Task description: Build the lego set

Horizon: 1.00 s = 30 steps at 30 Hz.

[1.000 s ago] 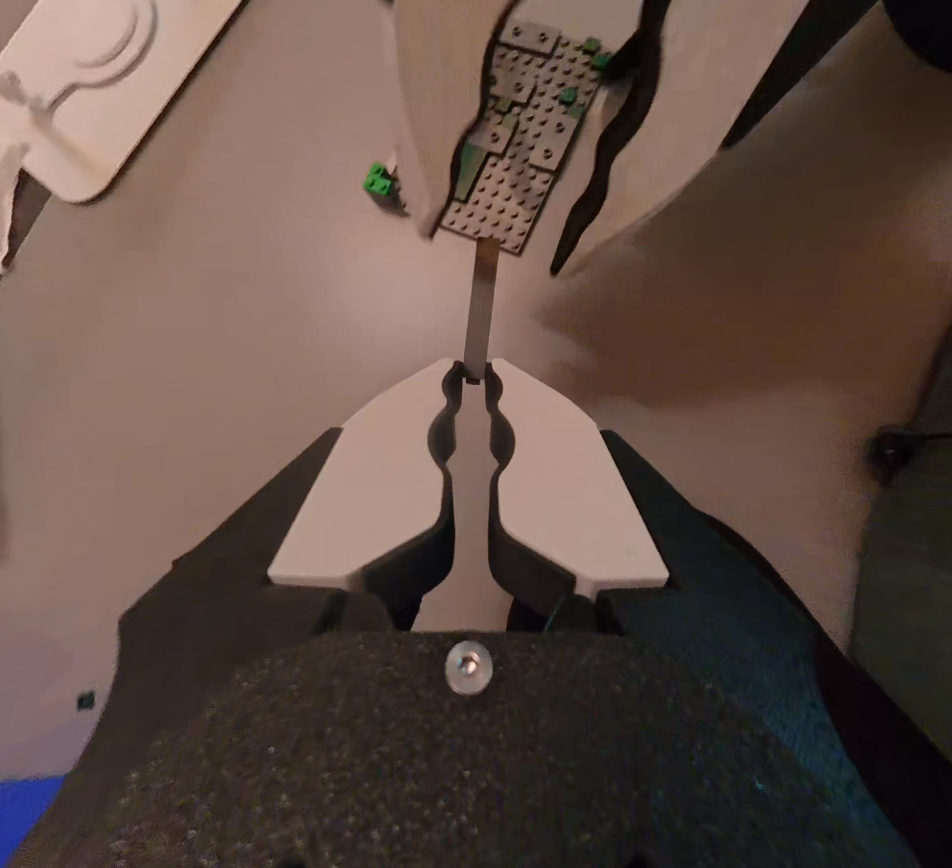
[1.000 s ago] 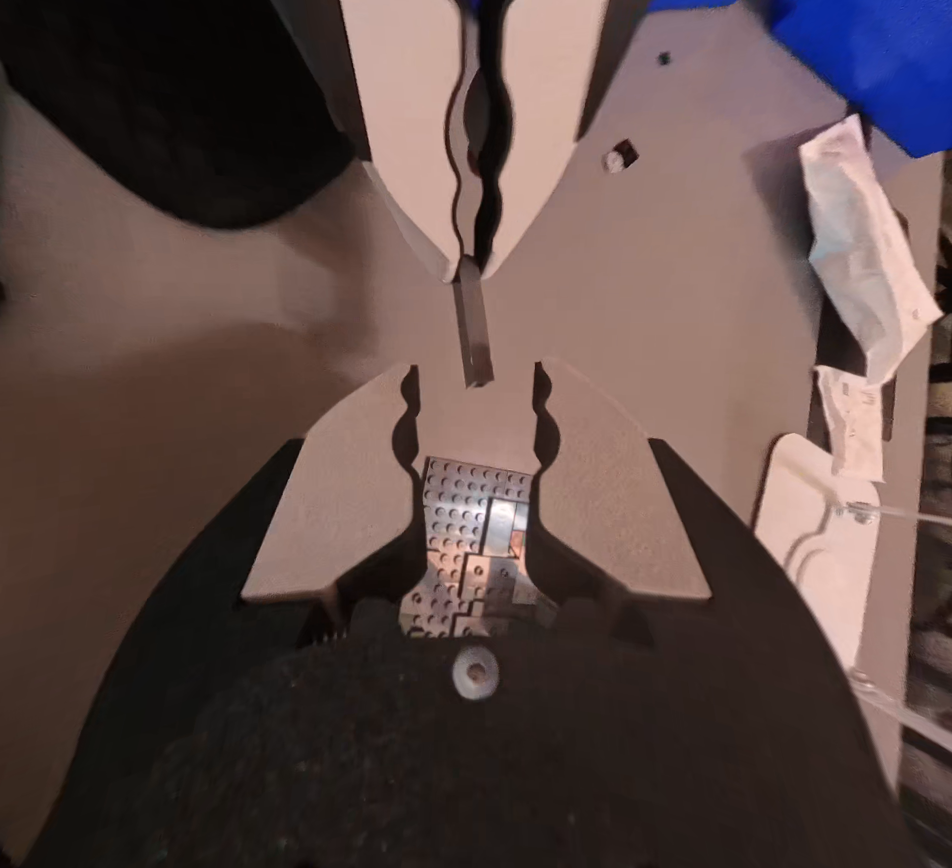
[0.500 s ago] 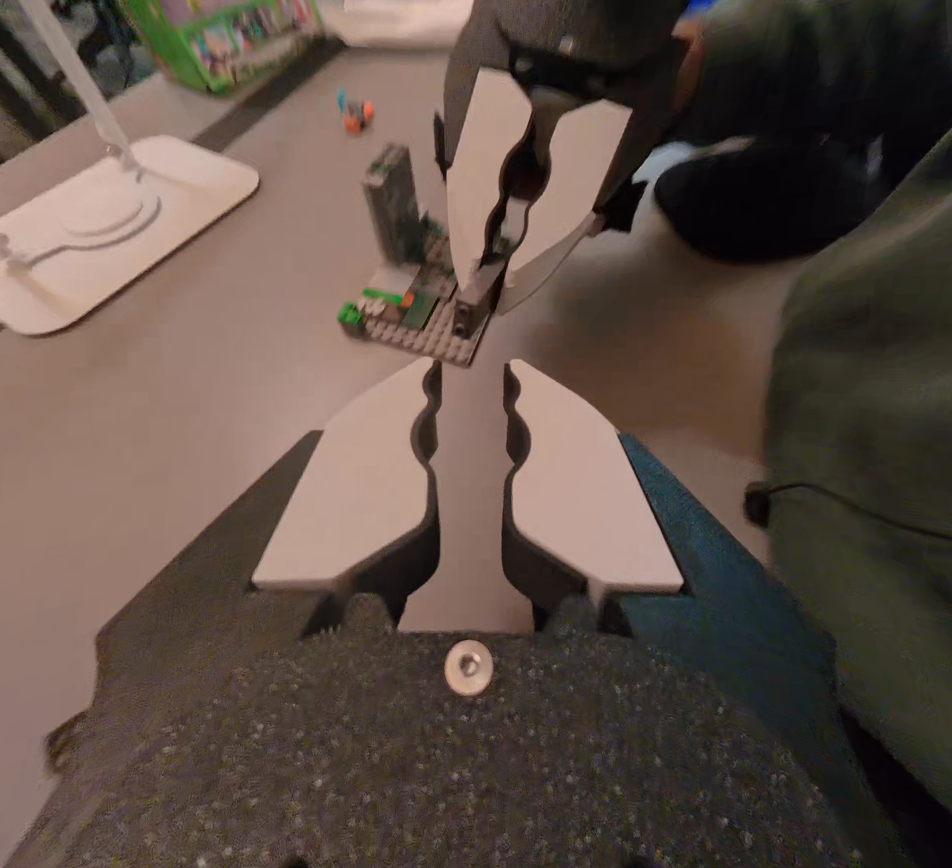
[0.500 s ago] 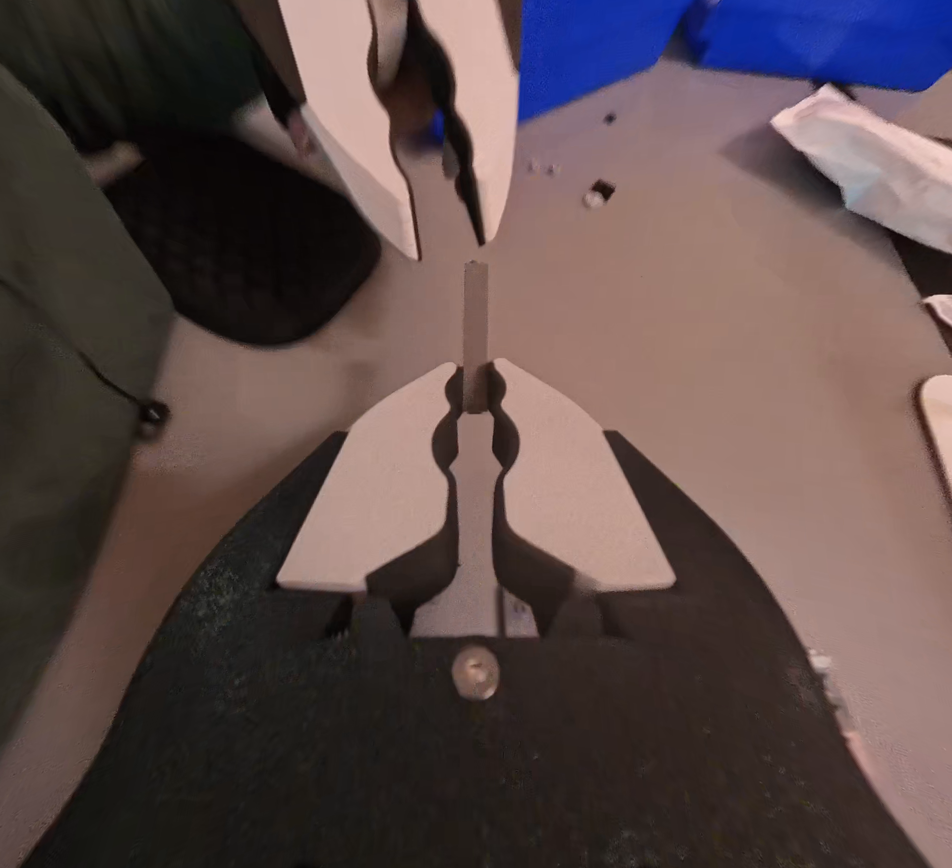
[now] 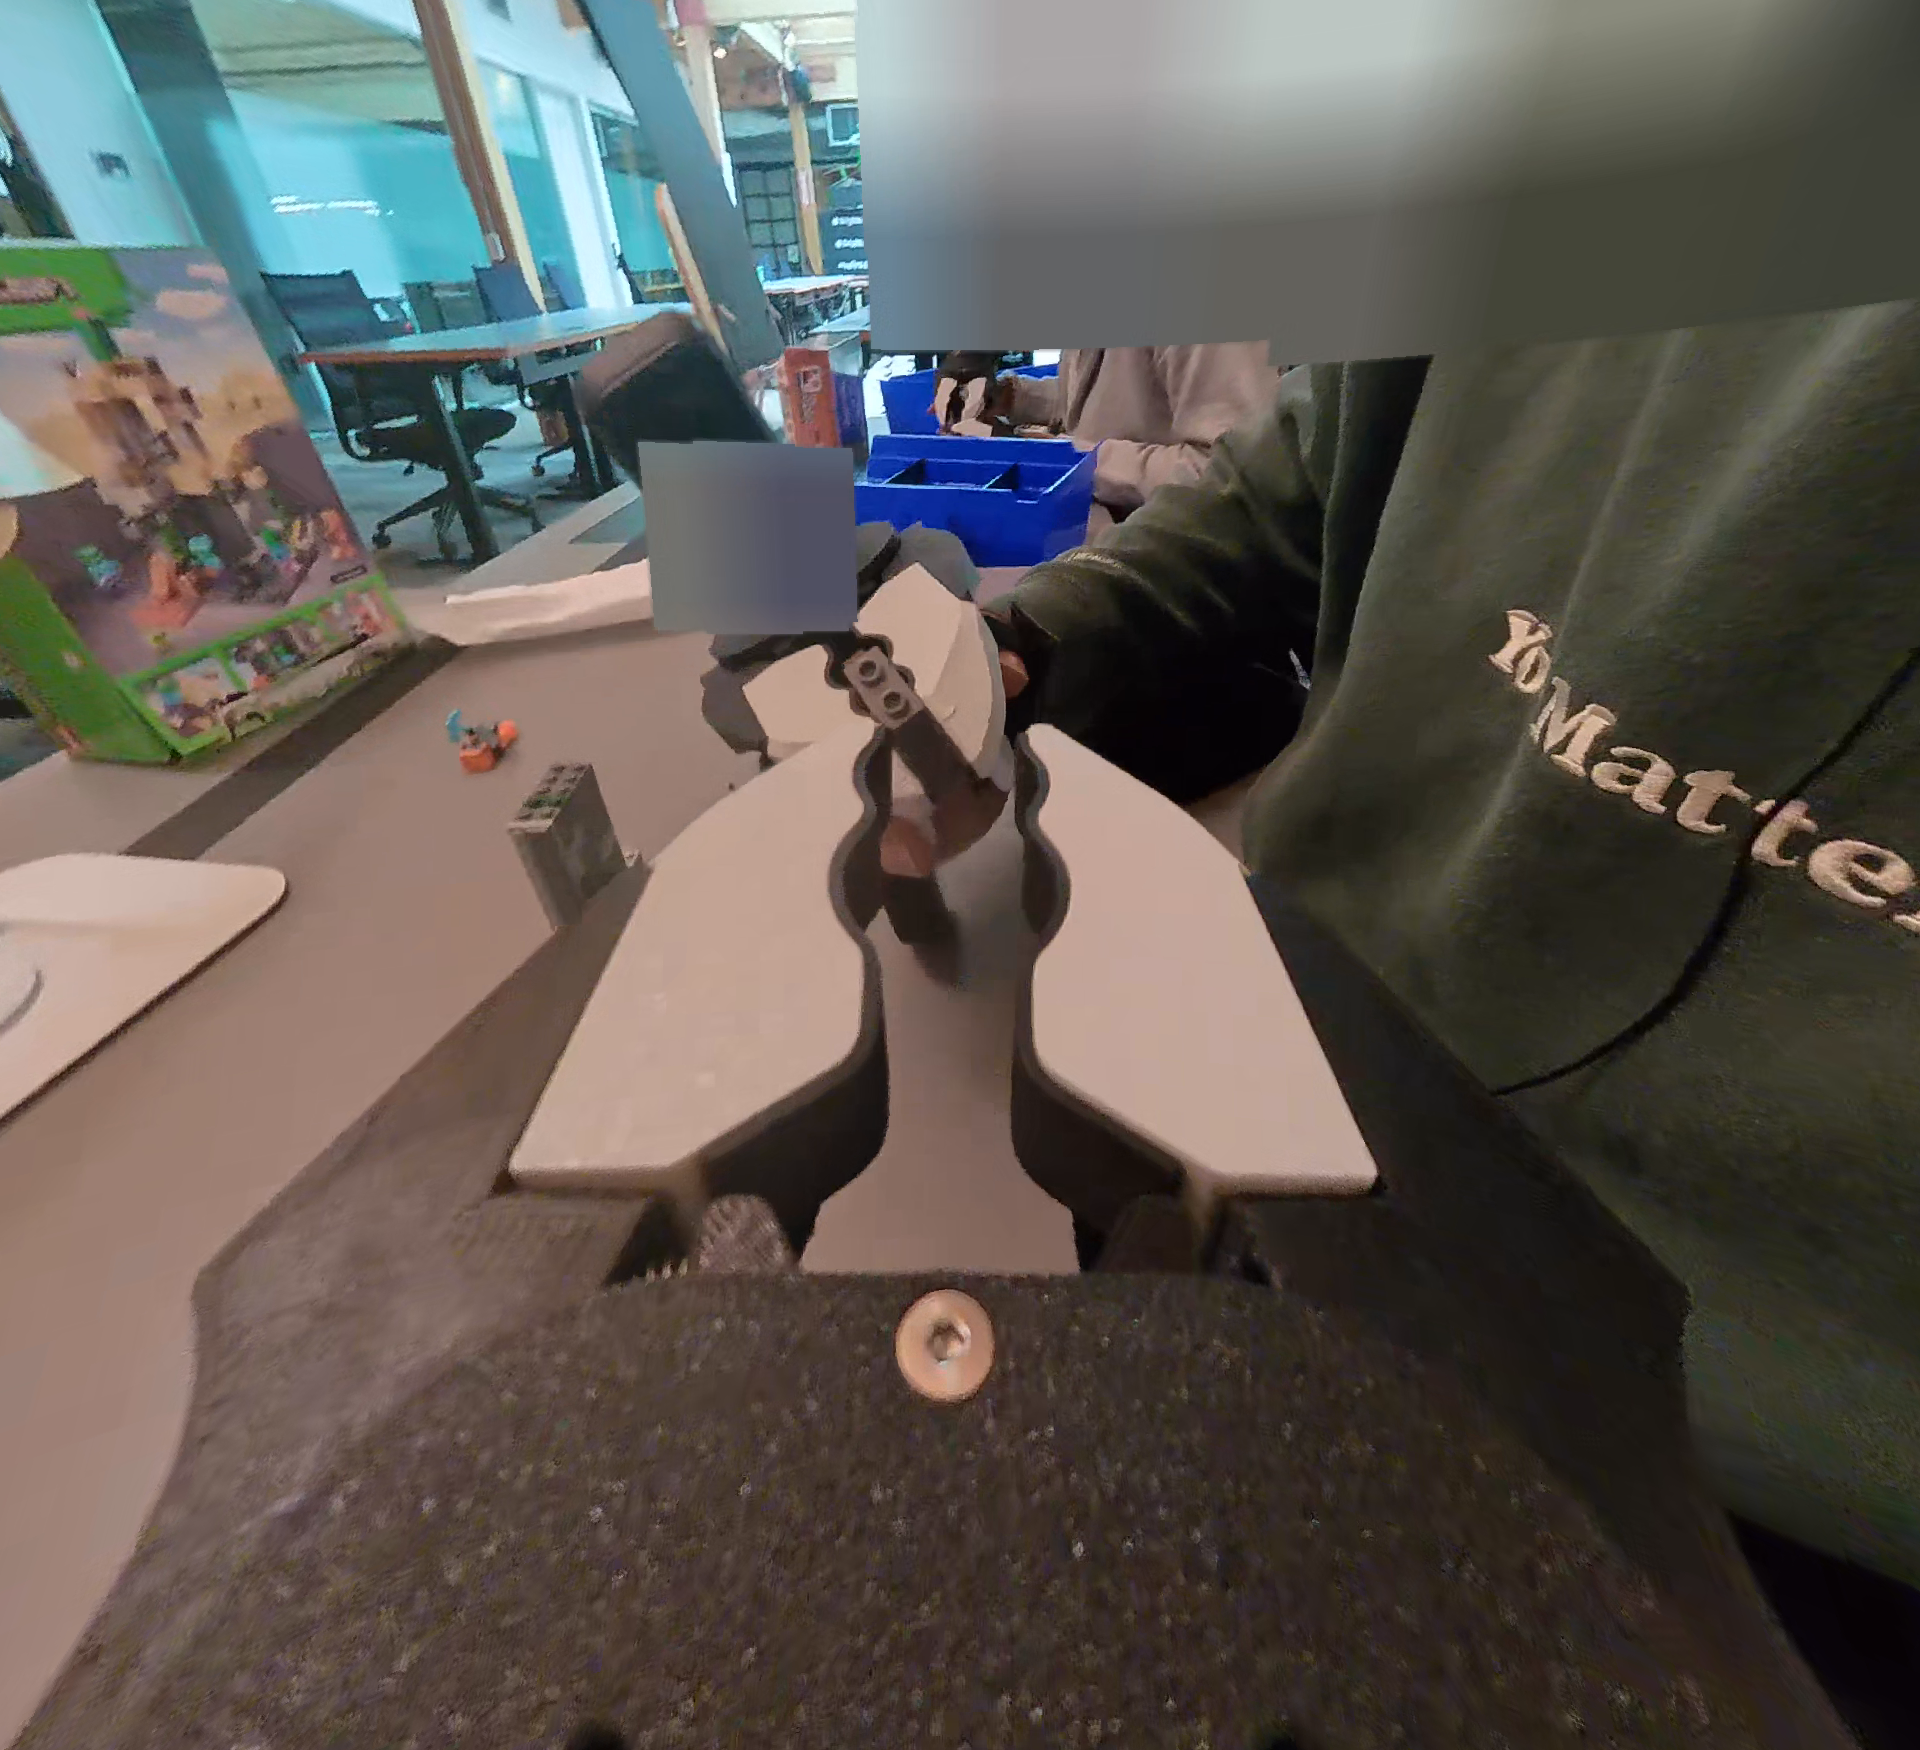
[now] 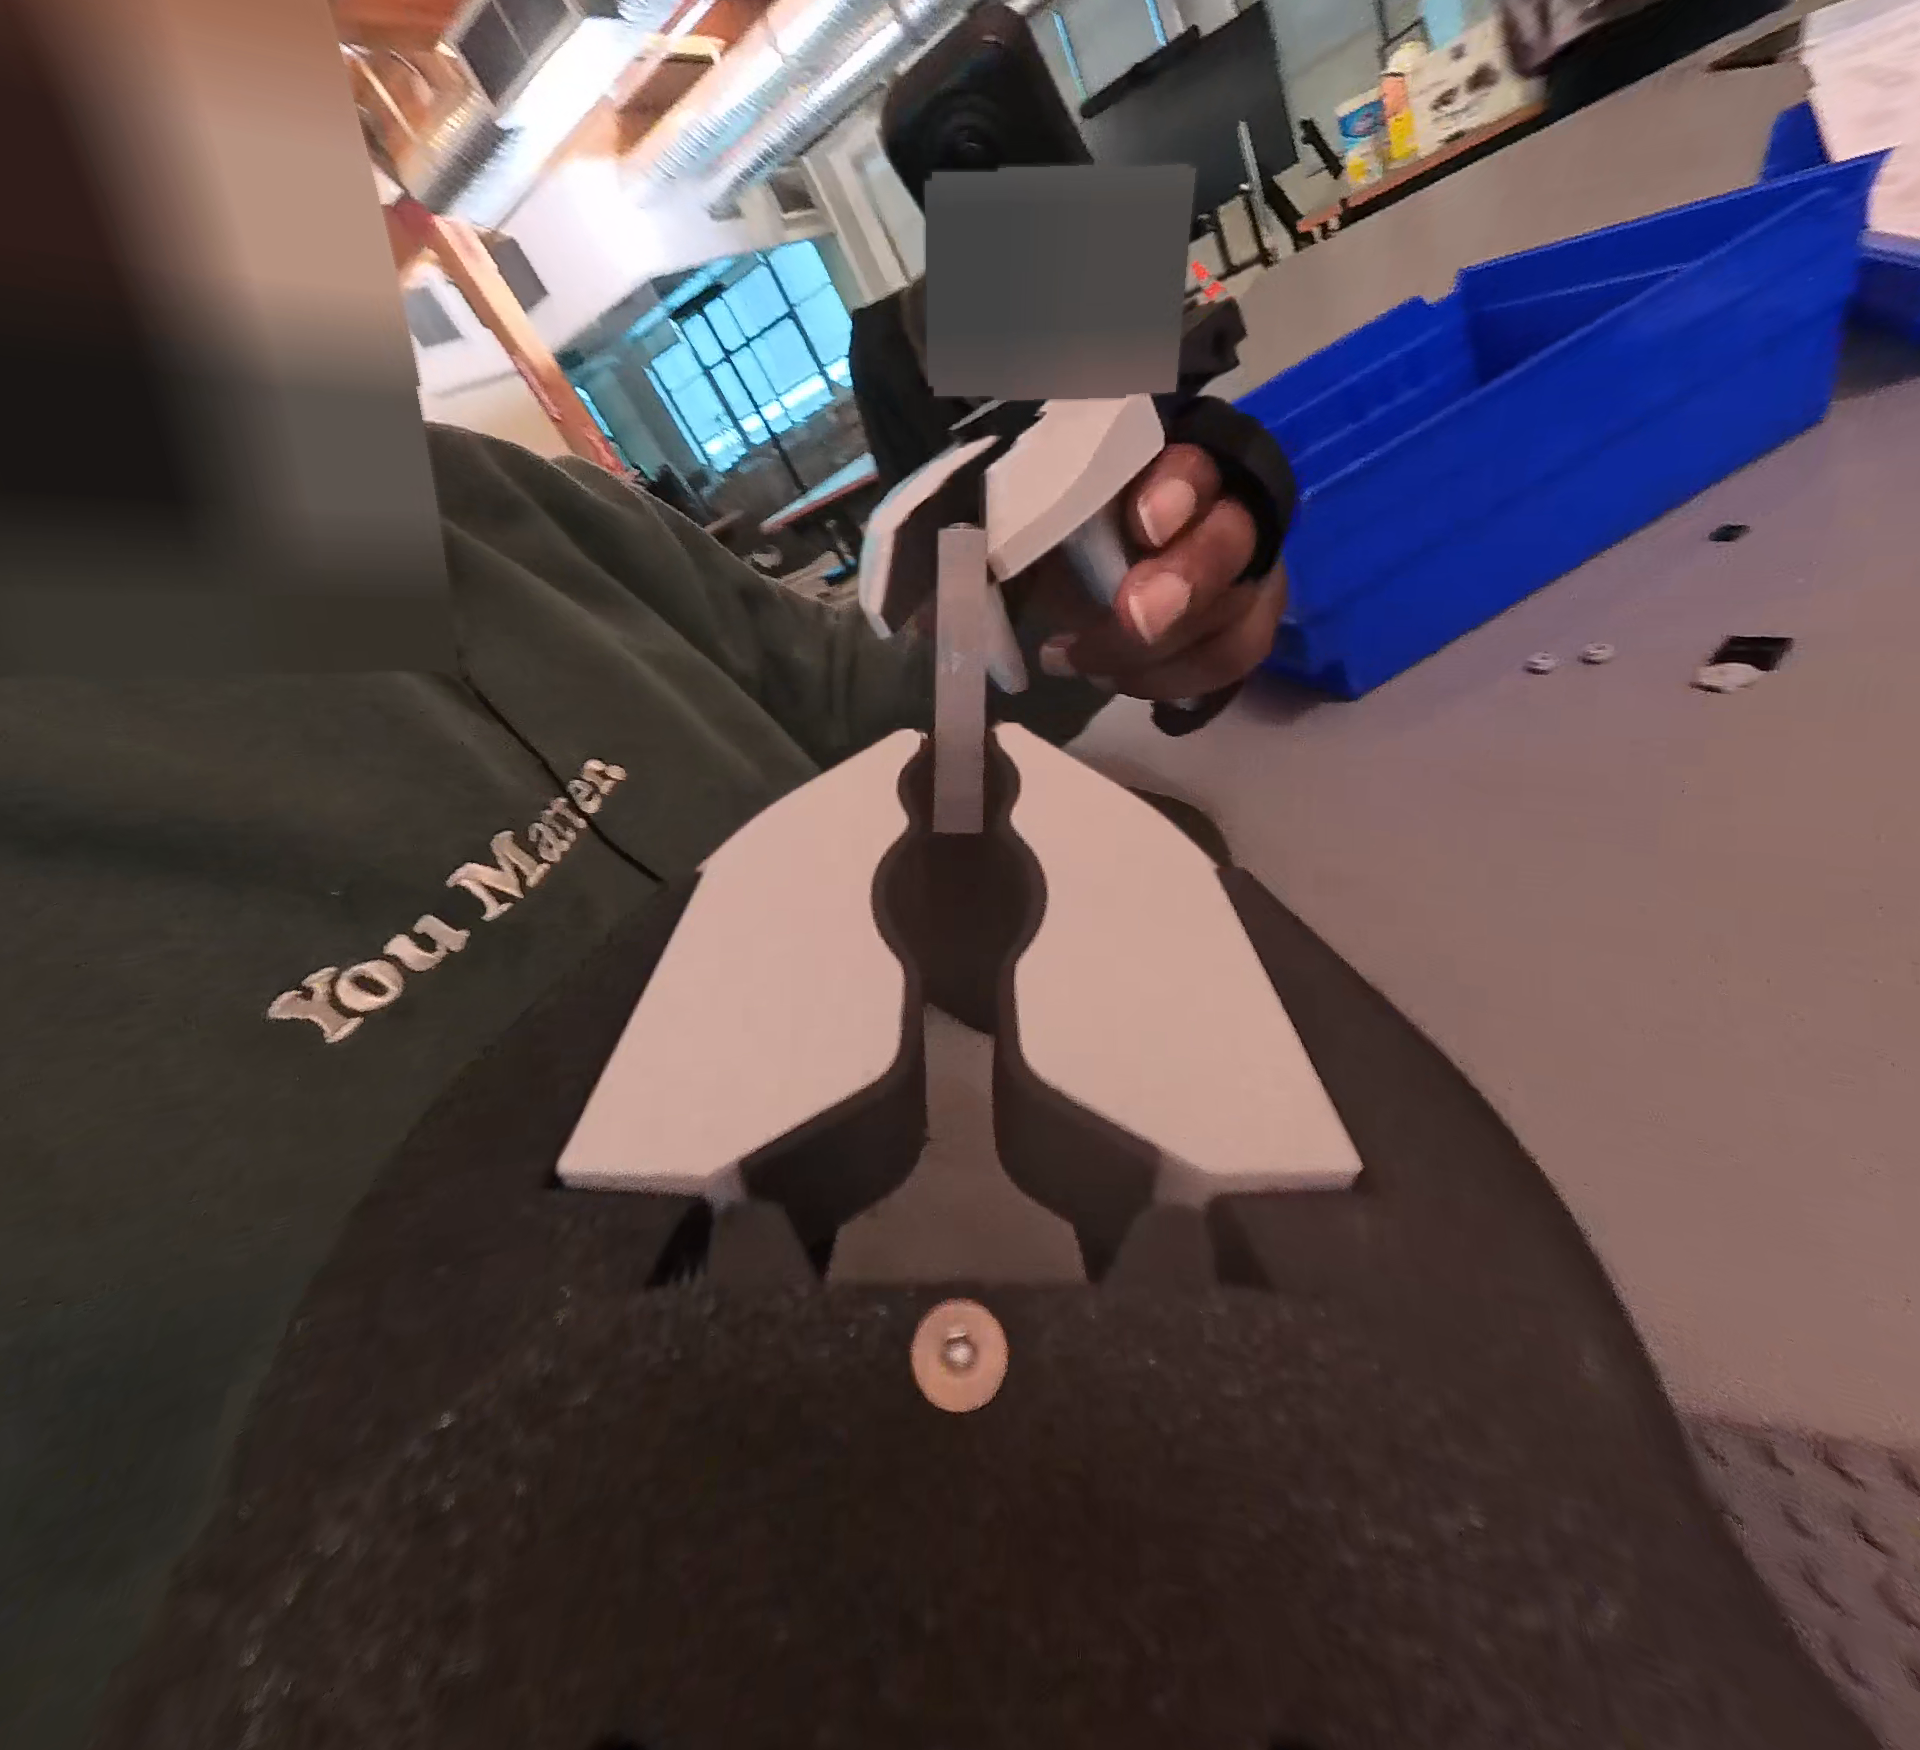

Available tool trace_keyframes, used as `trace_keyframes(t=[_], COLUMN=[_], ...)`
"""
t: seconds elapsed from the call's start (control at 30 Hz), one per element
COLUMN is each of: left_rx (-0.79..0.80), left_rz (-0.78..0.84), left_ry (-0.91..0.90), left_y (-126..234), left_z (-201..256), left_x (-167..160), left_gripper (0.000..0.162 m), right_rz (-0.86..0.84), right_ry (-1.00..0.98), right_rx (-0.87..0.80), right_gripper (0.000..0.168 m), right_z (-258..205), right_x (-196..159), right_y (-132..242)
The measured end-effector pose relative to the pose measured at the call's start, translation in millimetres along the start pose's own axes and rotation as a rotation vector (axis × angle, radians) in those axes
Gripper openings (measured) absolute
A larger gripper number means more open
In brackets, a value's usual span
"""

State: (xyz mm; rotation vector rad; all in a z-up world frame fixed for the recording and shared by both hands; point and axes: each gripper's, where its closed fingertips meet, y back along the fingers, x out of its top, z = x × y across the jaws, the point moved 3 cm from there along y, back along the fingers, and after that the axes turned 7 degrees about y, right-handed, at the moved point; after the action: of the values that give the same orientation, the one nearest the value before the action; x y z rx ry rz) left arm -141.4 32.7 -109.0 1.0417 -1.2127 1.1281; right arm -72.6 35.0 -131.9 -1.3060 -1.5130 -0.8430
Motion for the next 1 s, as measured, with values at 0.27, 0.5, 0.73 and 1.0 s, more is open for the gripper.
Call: trace_keyframes(t=[0.27, 0.5, 0.73, 1.0], left_rx=[-0.099, -0.099, 0.276, 0.729], left_rz=[0.014, 0.032, -0.093, -0.452], left_ry=[-0.038, -0.087, 0.073, 0.223], left_y=[-18.6, -30.9, -9.8, -0.8], left_z=[5.6, 6.9, -58.7, -157.1], left_x=[7.5, 20.2, 13.8, -76.3], left_gripper=[0.023, 0.016, 0.017, 0.017], right_rz=[0.066, 0.134, -0.100, -0.226], right_ry=[-0.106, -0.183, 0.118, 0.272], right_rx=[0.178, 0.277, -0.190, -0.435], right_gripper=[0.008, 0.010, 0.027, 0.025], right_z=[-18.3, -25.5, 2.2, 12.9], right_x=[0.7, 10.0, 11.8, 3.2], right_y=[-2.6, 1.4, 47.5, 87.4])
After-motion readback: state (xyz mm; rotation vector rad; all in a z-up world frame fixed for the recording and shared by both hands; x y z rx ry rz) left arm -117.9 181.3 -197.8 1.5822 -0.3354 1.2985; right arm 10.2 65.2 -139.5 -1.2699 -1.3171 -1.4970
